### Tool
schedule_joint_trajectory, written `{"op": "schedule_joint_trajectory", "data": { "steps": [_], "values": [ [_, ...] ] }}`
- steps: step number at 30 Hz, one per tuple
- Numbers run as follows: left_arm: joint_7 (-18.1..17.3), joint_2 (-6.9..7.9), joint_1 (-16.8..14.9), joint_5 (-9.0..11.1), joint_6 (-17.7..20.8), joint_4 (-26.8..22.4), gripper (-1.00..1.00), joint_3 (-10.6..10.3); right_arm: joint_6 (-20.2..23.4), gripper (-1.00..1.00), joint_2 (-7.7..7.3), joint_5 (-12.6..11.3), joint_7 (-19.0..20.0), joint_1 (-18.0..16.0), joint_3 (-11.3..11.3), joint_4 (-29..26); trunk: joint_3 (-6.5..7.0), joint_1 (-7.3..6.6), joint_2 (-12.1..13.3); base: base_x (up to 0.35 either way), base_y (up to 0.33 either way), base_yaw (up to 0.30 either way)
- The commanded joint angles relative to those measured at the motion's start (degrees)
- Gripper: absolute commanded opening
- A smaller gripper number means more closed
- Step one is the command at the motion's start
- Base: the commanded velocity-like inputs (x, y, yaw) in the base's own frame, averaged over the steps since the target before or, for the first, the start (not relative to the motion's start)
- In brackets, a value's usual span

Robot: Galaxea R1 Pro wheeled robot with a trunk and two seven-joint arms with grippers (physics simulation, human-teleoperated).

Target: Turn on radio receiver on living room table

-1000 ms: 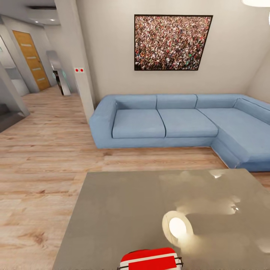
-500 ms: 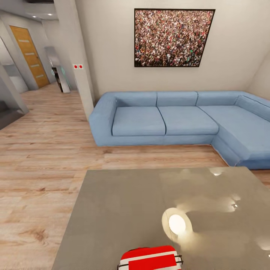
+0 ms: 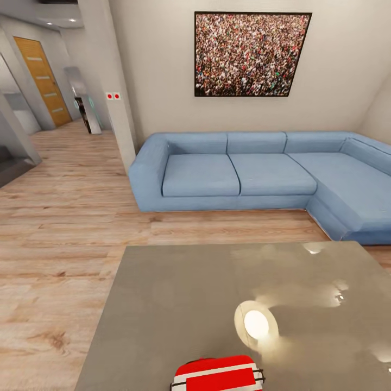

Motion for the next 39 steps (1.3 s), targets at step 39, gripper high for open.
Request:
{"op": "schedule_joint_trajectory", "data": {
  "steps": [39],
  "values": [
    [0.0, -0.09, 0.0, 0.0, 0.3, 0.0, 1.0, -0.1, 0.0, 1.0, -0.02, 0.0, 0.0, 0.0, 0.0, 0.0, 5.92, -7.25, 13.2, 0.0, 0.0, 0.0]
  ]
}}
